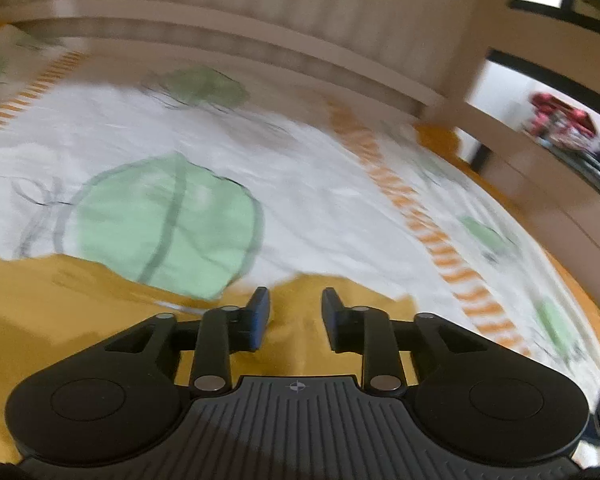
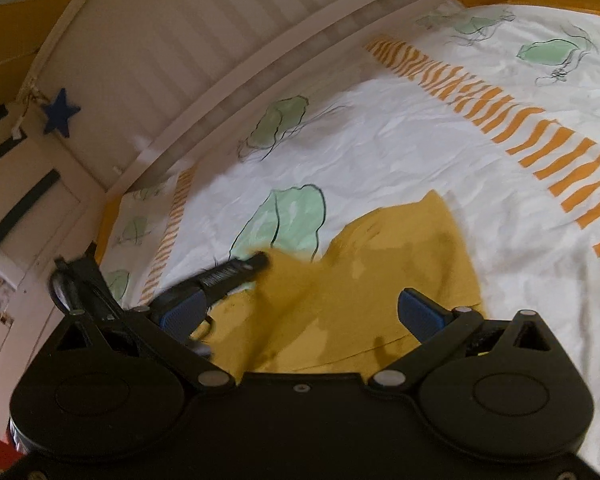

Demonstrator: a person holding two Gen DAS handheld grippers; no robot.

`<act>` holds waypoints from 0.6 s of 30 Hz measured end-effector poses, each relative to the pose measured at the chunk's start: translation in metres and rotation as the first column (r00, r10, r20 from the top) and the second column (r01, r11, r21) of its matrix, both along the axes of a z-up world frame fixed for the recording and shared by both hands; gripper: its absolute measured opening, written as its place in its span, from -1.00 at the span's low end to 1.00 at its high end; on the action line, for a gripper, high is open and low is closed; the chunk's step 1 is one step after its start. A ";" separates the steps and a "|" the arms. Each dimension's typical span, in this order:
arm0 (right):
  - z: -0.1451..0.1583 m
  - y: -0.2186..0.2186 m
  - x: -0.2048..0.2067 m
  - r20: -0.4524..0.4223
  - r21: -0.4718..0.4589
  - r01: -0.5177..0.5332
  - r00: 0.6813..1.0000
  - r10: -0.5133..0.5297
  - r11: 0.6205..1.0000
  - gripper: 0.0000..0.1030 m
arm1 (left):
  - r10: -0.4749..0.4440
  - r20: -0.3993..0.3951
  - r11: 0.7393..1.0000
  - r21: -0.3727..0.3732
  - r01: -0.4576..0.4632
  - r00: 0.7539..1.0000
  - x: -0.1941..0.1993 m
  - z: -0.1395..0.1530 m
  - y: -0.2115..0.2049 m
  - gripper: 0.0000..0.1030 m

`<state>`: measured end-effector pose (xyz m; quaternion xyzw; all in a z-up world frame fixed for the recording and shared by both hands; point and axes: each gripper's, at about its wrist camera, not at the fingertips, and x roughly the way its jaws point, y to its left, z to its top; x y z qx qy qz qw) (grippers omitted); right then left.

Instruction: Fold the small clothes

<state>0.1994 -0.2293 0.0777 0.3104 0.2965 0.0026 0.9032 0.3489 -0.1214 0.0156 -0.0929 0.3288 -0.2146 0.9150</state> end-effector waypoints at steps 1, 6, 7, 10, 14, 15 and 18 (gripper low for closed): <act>0.000 -0.002 0.000 0.002 0.000 0.006 1.000 -0.006 1.000 0.99 | -0.022 0.001 1.000 -0.003 0.022 1.000 -0.003 0.001 -0.002 -0.42; 0.001 -0.009 -0.001 0.006 -0.013 0.033 0.999 -0.033 0.999 0.99 | -0.025 0.054 0.999 0.022 0.024 0.998 -0.023 0.015 0.008 -0.09; 0.001 -0.010 0.000 0.005 -0.021 0.039 0.999 -0.038 0.999 0.99 | -0.002 0.056 0.999 0.041 0.000 0.998 -0.026 0.017 0.016 -0.09; -0.002 -0.012 0.000 -0.002 -0.038 0.050 0.999 -0.050 0.998 0.99 | 0.080 0.040 0.991 0.101 -0.083 0.996 -0.032 0.011 0.044 -0.09; -0.006 -0.010 0.004 -0.018 -0.051 0.046 0.999 -0.047 0.998 0.99 | 0.207 -0.024 0.964 0.176 -0.199 0.978 -0.033 -0.009 0.090 -0.09; -0.007 -0.009 0.005 -0.022 -0.060 0.042 0.999 -0.043 0.997 0.99 | 0.231 -0.044 0.960 0.174 -0.220 0.972 -0.032 -0.015 0.101 -0.09; -0.011 -0.001 0.010 -0.036 -0.099 0.028 0.999 -0.032 0.995 0.99 | 0.292 -0.118 0.951 0.139 -0.275 0.949 -0.030 -0.030 0.131 -0.09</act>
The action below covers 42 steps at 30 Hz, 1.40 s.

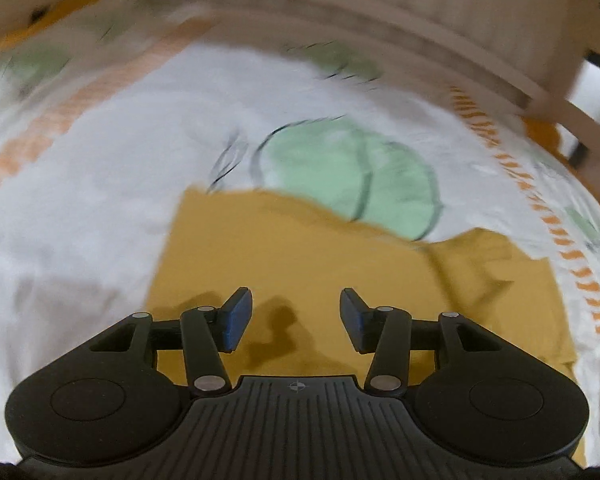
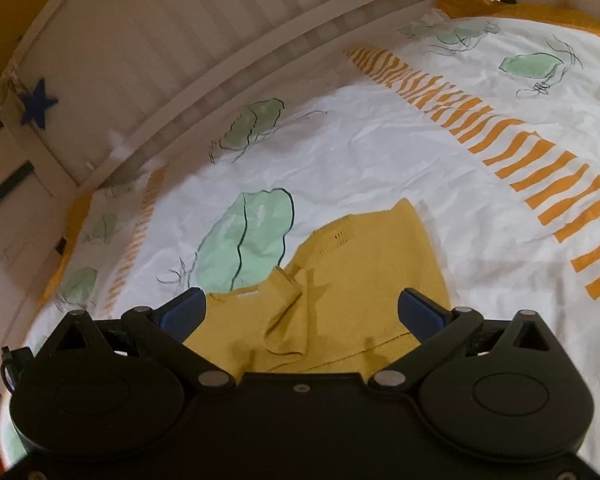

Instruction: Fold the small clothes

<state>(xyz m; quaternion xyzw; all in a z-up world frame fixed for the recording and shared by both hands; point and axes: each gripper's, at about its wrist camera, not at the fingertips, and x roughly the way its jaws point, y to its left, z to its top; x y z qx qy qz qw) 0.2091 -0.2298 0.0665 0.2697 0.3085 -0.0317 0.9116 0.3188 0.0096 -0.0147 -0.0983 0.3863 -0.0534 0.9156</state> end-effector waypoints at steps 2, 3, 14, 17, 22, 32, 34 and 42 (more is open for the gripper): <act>-0.004 0.006 0.003 -0.008 -0.020 -0.018 1.000 0.018 1.000 0.99 | 0.032 -0.037 0.999 -0.022 -0.033 0.999 0.003 -0.008 0.013 -0.09; -0.006 0.009 0.004 -0.011 -0.032 -0.032 0.999 0.031 0.999 0.99 | 0.028 -0.058 0.999 -0.024 -0.029 0.998 0.006 -0.010 0.017 -0.09; -0.036 0.050 0.027 -0.039 -0.198 -0.216 0.976 0.213 0.956 -0.08 | -0.038 -0.126 0.999 0.007 0.039 0.991 0.019 -0.026 0.027 -0.09; -0.045 0.051 0.037 -0.037 -0.152 -0.225 0.974 0.222 0.962 -0.05 | -0.060 -0.137 0.998 0.013 0.063 0.989 0.021 -0.029 0.028 -0.08; -0.051 0.058 0.058 -0.037 -0.136 -0.237 0.971 0.234 0.962 0.14 | -0.086 -0.145 0.996 0.003 0.087 0.986 0.022 -0.032 0.030 -0.07; -0.070 0.069 0.105 -0.171 -0.119 -0.186 0.971 0.165 0.975 0.23 | -0.087 -0.154 0.996 -0.031 0.083 0.984 0.023 -0.033 0.035 -0.07; -0.073 0.067 0.107 -0.173 -0.110 -0.168 0.974 0.148 0.980 0.23 | -0.086 -0.154 0.996 -0.034 0.082 0.984 0.023 -0.033 0.035 -0.07; -0.066 0.048 0.099 -0.111 -0.132 -0.076 0.992 0.062 0.988 -0.80 | -0.083 -0.152 0.995 -0.062 0.075 0.985 0.024 -0.033 0.039 -0.06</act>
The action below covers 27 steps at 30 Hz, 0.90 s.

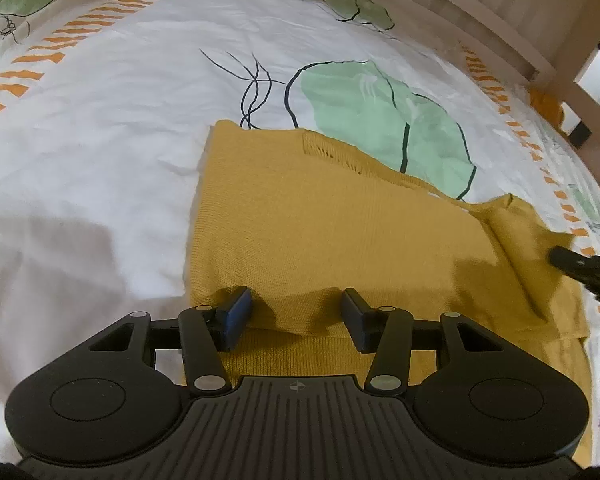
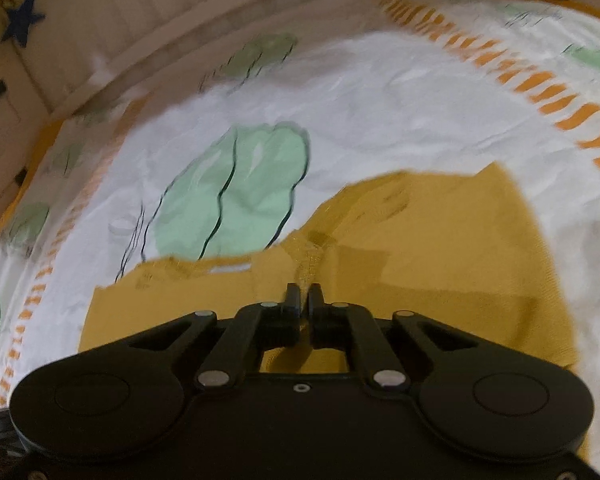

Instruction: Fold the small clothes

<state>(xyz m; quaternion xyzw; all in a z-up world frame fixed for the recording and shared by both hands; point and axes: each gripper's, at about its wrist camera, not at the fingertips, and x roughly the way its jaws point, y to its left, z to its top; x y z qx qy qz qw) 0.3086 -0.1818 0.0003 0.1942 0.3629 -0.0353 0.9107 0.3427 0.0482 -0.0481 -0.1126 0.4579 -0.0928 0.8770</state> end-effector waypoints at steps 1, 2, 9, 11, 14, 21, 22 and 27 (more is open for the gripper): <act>0.004 -0.007 -0.006 0.017 -0.012 0.015 1.000 -0.015 1.000 -0.80 | 0.001 0.000 1.000 -0.003 -0.001 1.000 0.000 0.000 0.000 -0.06; 0.007 -0.012 -0.011 0.028 -0.028 0.028 0.999 -0.027 0.999 -0.80 | 0.003 -0.001 1.000 -0.005 -0.003 1.000 0.000 0.000 0.001 -0.06; 0.008 -0.052 -0.041 0.011 -0.123 0.088 0.996 -0.087 0.989 -0.79 | 0.017 -0.002 1.000 -0.009 -0.017 1.000 0.001 0.000 0.000 -0.06; 0.000 -0.059 -0.044 -0.011 -0.122 0.093 0.995 -0.095 0.988 -0.78 | 0.015 0.000 1.000 -0.005 -0.015 1.000 0.000 0.000 -0.001 -0.06; -0.010 -0.064 -0.047 -0.045 -0.106 0.088 0.995 -0.093 0.991 -0.74 | 0.014 0.002 1.000 -0.004 -0.014 1.000 0.000 0.000 0.000 -0.06; -0.010 -0.076 -0.046 -0.030 -0.044 0.064 0.997 -0.066 0.997 0.08 | 0.008 0.004 1.000 0.006 -0.008 1.000 0.001 -0.001 -0.001 -0.06; -0.010 -0.078 -0.046 -0.018 -0.038 0.065 0.998 -0.066 0.997 0.17 | 0.009 0.004 1.000 0.005 -0.009 1.000 0.000 0.000 -0.001 -0.06; -0.015 -0.081 -0.039 -0.005 -0.026 0.053 0.999 -0.053 0.998 0.10 | 0.009 0.005 1.000 0.009 -0.009 1.000 0.001 0.000 -0.002 -0.06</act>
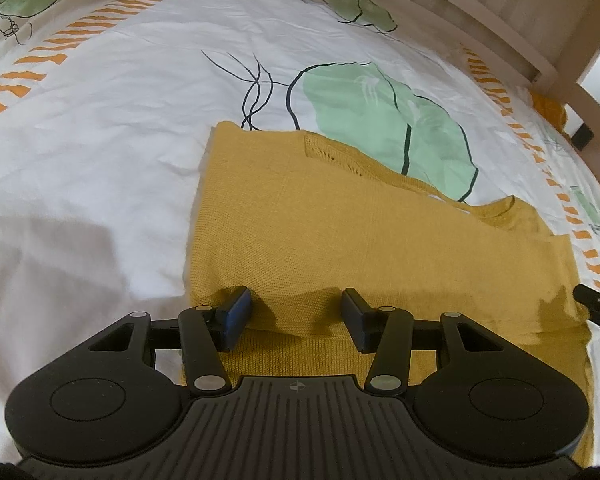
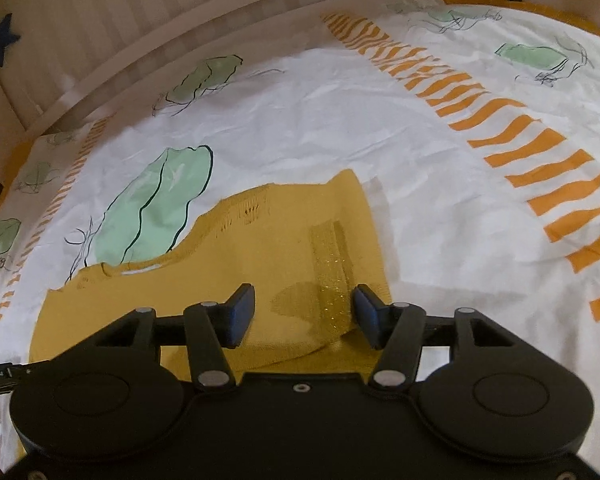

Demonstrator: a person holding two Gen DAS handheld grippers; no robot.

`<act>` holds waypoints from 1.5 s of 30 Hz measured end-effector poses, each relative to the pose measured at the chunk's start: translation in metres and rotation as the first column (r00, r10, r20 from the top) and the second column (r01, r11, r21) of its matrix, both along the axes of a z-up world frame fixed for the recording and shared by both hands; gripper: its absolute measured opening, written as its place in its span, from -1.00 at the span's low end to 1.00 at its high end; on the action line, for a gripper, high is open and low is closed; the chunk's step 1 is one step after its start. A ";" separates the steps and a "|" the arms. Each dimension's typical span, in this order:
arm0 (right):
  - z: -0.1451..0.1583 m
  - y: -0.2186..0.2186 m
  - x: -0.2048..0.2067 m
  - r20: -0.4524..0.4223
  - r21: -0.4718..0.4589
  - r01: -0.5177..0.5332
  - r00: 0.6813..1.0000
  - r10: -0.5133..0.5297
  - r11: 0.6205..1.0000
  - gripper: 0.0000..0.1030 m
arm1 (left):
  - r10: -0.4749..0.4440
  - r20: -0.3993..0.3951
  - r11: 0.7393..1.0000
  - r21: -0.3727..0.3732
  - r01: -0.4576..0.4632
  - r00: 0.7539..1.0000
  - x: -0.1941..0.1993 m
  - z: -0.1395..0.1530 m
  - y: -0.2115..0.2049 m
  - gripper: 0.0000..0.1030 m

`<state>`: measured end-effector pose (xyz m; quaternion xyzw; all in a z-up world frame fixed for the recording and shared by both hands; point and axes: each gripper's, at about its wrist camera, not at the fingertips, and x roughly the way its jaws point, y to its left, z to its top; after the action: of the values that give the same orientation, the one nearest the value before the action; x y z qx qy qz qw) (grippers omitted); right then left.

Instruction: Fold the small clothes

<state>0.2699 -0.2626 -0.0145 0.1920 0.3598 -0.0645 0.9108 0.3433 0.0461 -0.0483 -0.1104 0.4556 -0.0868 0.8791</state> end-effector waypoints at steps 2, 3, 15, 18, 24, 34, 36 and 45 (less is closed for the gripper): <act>-0.002 0.001 0.001 0.001 -0.005 -0.010 1.000 0.010 1.000 -0.50 | 0.000 0.001 1.000 0.002 0.000 1.000 0.000 0.000 0.000 -0.06; -0.002 0.003 0.002 -0.008 -0.024 -0.013 1.000 0.013 1.000 -0.76 | 0.000 0.001 1.000 0.002 0.000 1.000 0.000 0.000 0.000 -0.06; -0.005 -0.002 -0.002 -0.056 -0.100 0.013 0.998 -0.019 0.995 -0.73 | -0.031 0.013 0.999 0.012 0.031 0.999 -0.001 0.001 -0.003 0.16; -0.007 -0.002 -0.001 -0.063 -0.099 0.013 0.998 -0.020 0.995 -0.67 | -0.078 0.032 0.996 0.036 0.077 0.996 -0.005 -0.001 -0.013 0.43; -0.010 -0.003 -0.002 -0.058 -0.118 0.011 0.998 -0.018 0.993 -0.53 | -0.194 0.076 0.950 0.262 0.168 0.978 -0.019 -0.008 -0.046 0.57; -0.009 -0.004 -0.007 -0.069 -0.098 -0.002 0.998 -0.005 0.995 0.58 | -0.189 0.100 0.940 0.308 0.150 0.977 -0.030 -0.002 -0.047 0.55; -0.008 -0.005 -0.009 -0.073 -0.089 -0.005 0.997 -0.002 0.996 0.60 | -0.173 0.107 0.939 0.317 0.131 0.979 -0.031 0.001 -0.044 0.55; 0.010 -0.014 -0.019 -0.053 -0.023 0.041 0.998 -0.042 0.999 0.86 | 0.029 0.173 0.952 0.295 -0.080 0.985 -0.037 0.031 -0.009 0.55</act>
<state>0.2508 -0.2765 -0.0045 0.1877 0.3791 -0.0925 0.9014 0.3064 0.0374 -0.0171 0.0196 0.3853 -0.0012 0.9226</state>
